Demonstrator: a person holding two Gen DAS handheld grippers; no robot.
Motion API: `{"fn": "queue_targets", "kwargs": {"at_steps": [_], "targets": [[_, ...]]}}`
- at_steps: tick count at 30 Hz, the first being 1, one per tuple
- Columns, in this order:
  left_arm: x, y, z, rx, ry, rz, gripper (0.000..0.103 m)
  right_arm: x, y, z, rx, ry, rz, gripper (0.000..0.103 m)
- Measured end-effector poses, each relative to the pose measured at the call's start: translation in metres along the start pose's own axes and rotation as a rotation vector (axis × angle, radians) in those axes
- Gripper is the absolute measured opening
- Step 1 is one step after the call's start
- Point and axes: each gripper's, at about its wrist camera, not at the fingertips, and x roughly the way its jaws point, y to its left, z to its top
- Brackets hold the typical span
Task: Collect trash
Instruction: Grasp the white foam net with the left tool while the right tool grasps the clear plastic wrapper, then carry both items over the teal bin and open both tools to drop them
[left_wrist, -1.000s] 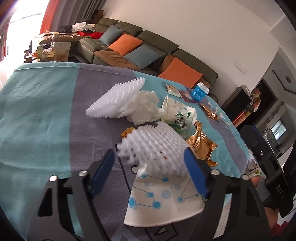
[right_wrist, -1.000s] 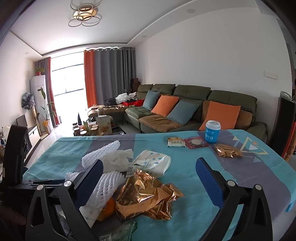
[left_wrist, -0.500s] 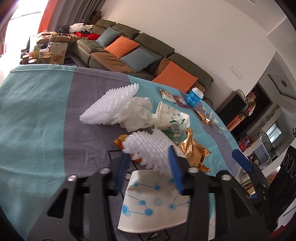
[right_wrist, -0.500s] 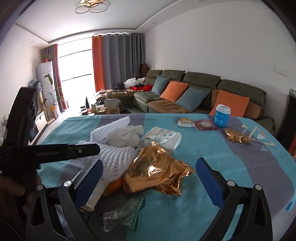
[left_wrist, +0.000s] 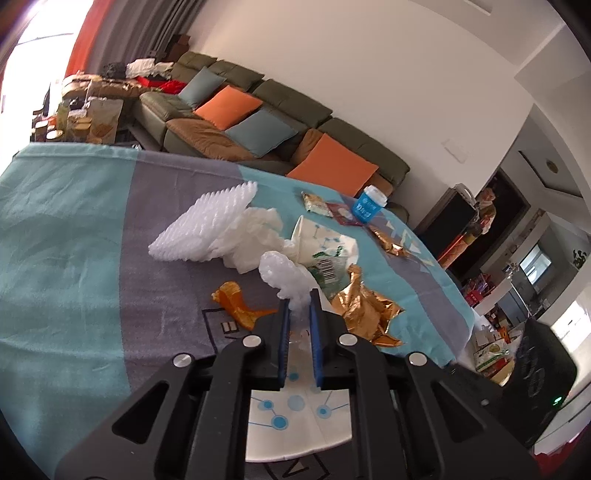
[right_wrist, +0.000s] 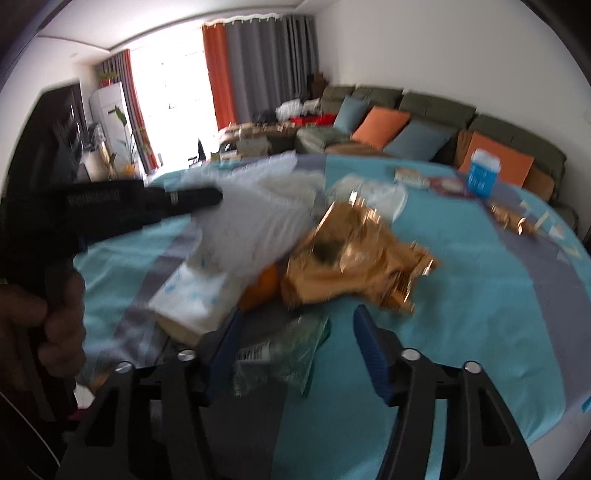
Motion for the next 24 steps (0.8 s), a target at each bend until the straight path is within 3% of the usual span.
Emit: {"fn": "queue_targets", "kwargs": {"at_steps": [5, 8, 10, 18, 24], "targets": [[-0.016, -0.006, 0.001, 0.020, -0.032, -0.017, 0.010, 0.012, 0.002, -0.007, 0.010, 0.070, 0.034, 0.041], [-0.026, -0.009, 0.001, 0.026, -0.052, -0.020, 0.010, 0.011, 0.000, -0.009, 0.025, 0.076, 0.029, 0.024], [-0.032, -0.010, 0.001, 0.031, -0.064, -0.021, 0.010, 0.007, -0.003, -0.010, 0.046, 0.071, 0.026, 0.020], [-0.071, -0.019, 0.000, 0.067, -0.142, -0.015, 0.010, -0.025, -0.005, 0.005, 0.040, -0.040, -0.021, 0.020], [-0.115, -0.011, -0.001, 0.074, -0.228, 0.046, 0.010, -0.033, 0.015, 0.042, -0.033, -0.134, 0.051, 0.020]]}}
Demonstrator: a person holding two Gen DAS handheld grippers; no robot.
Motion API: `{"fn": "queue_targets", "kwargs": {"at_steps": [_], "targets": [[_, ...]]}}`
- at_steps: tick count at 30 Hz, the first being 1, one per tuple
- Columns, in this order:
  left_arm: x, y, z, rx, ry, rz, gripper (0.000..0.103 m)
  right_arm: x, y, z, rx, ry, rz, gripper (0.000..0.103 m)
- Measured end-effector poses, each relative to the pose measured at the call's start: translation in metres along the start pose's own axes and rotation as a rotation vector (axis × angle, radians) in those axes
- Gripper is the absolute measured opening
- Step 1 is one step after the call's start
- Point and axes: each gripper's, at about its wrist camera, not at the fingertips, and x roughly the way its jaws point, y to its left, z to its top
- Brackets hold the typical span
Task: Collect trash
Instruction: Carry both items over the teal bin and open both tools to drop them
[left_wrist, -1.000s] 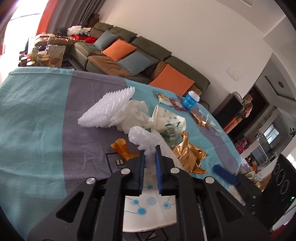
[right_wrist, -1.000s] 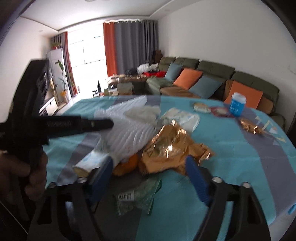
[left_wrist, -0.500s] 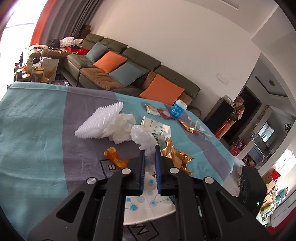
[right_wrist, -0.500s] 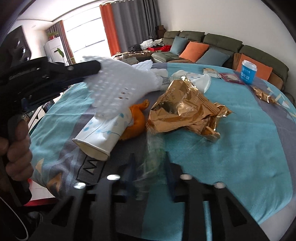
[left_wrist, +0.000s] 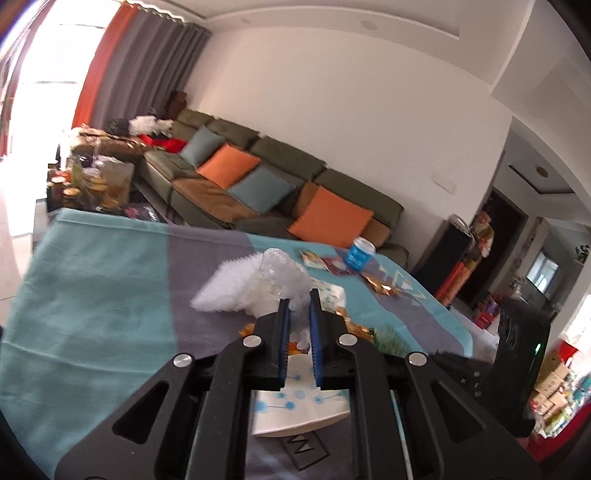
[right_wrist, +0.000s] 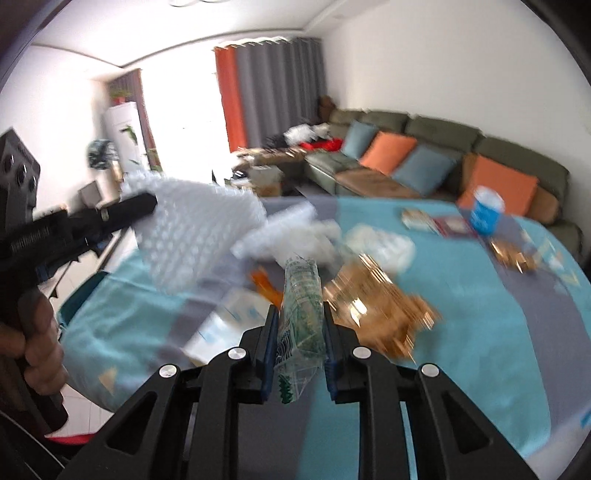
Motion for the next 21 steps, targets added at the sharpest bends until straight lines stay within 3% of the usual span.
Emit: {"fn": "queue_targets", "kwargs": {"at_steps": [10, 15, 21], "targets": [[-0.090, 0.049, 0.011, -0.041, -0.143, 0.185, 0.010, 0.042, 0.065, 0.072, -0.123, -0.051, 0.243, 0.020], [-0.147, 0.082, 0.014, -0.064, -0.215, 0.327, 0.010, 0.067, 0.110, 0.093, -0.155, -0.027, 0.359, 0.020], [-0.208, 0.122, 0.008, -0.089, -0.243, 0.516, 0.010, 0.092, 0.176, 0.102, -0.226, 0.025, 0.492, 0.020]]}}
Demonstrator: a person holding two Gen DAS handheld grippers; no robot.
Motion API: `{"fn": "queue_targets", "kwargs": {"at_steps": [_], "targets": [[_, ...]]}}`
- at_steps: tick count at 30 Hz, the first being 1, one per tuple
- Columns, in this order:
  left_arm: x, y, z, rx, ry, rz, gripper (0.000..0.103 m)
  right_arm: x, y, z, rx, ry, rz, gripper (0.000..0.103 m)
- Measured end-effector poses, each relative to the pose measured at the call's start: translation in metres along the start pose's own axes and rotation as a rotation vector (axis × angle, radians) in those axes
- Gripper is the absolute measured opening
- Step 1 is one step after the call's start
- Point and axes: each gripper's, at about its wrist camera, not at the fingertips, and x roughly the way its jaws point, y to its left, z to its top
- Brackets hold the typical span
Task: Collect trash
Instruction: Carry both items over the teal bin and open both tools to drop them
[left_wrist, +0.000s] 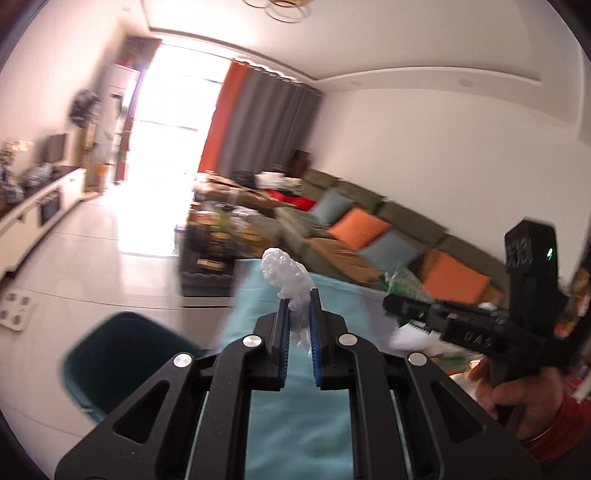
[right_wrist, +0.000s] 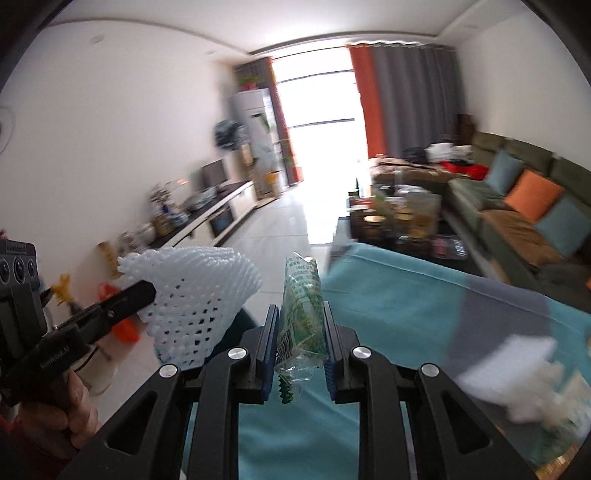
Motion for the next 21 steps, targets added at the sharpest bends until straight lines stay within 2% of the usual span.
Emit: {"fn": "queue_targets", "kwargs": {"at_steps": [6, 9, 15, 18, 21], "targets": [[-0.025, 0.073, -0.003, -0.046, 0.016, 0.188, 0.010, 0.060, 0.048, 0.015, -0.050, 0.098, 0.137, 0.020], [-0.032, 0.106, -0.005, -0.065, 0.035, 0.244, 0.010, 0.092, 0.069, 0.013, -0.082, 0.164, 0.176, 0.020], [-0.020, 0.157, -0.019, -0.086, 0.116, 0.314, 0.010, 0.156, 0.103, 0.007, -0.088, 0.310, 0.218, 0.020], [-0.009, 0.169, -0.032, -0.089, 0.175, 0.335, 0.010, 0.181, 0.110, -0.001, -0.090, 0.360, 0.209, 0.020], [0.005, 0.166, -0.045, -0.101, 0.204, 0.352, 0.010, 0.204, 0.118, -0.008, -0.103, 0.421, 0.200, 0.020]]}}
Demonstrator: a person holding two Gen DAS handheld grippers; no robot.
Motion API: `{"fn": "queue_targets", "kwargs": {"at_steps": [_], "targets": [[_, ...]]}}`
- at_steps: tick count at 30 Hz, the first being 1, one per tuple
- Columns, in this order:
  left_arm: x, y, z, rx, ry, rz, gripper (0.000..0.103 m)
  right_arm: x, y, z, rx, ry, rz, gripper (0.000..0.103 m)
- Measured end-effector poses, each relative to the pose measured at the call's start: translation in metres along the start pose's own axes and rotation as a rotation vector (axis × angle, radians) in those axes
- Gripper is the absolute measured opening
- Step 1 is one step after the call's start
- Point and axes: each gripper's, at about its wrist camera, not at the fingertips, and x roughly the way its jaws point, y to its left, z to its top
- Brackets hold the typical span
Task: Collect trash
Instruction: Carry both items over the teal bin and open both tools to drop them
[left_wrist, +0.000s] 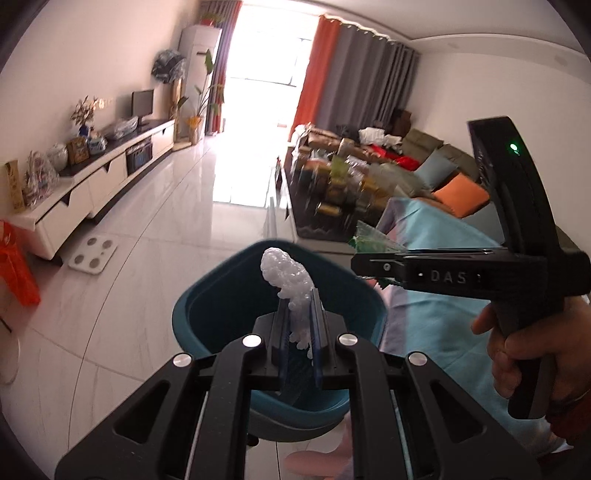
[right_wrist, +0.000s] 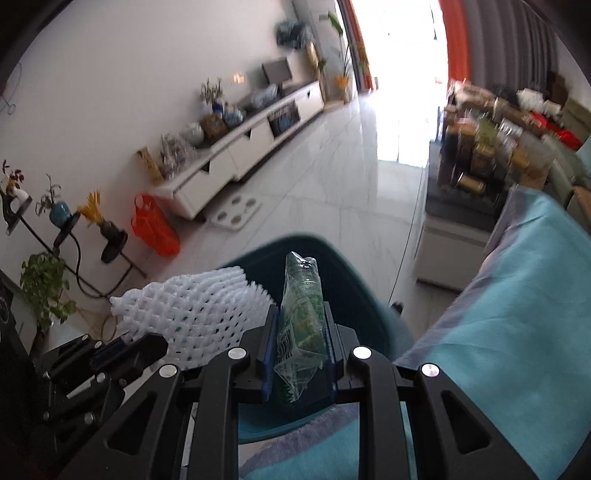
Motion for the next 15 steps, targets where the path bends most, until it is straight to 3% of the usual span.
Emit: {"fn": "queue_targets", "kwargs": {"at_steps": [3, 4, 5, 8, 11, 13, 15], "targets": [[0.020, -0.005, 0.002, -0.007, 0.023, 0.010, 0.011, 0.017, 0.002, 0.003, 0.003, 0.041, 0.006, 0.025], [0.030, -0.009, 0.003, -0.008, 0.037, 0.008, 0.013, 0.020, 0.003, 0.004, 0.008, 0.041, -0.008, 0.035], [0.036, -0.009, 0.002, -0.012, 0.053, 0.005, 0.016, 0.025, 0.001, 0.006, 0.008, 0.041, -0.010, 0.038], [0.046, -0.012, -0.001, 0.000, 0.051, 0.032, 0.017, 0.026, 0.004, 0.010, 0.002, 0.022, -0.030, 0.038], [0.051, -0.009, 0.001, -0.025, 0.053, 0.030, 0.028, 0.025, 0.001, 0.010, 0.022, 0.017, -0.013, 0.039], [0.048, -0.017, 0.003, -0.025, 0.034, 0.029, 0.042, 0.022, -0.004, 0.008, 0.039, 0.000, -0.005, 0.046], [0.043, -0.020, 0.006, -0.029, 0.011, 0.033, 0.050, 0.020, -0.010, 0.009, 0.053, -0.013, -0.008, 0.046]]}}
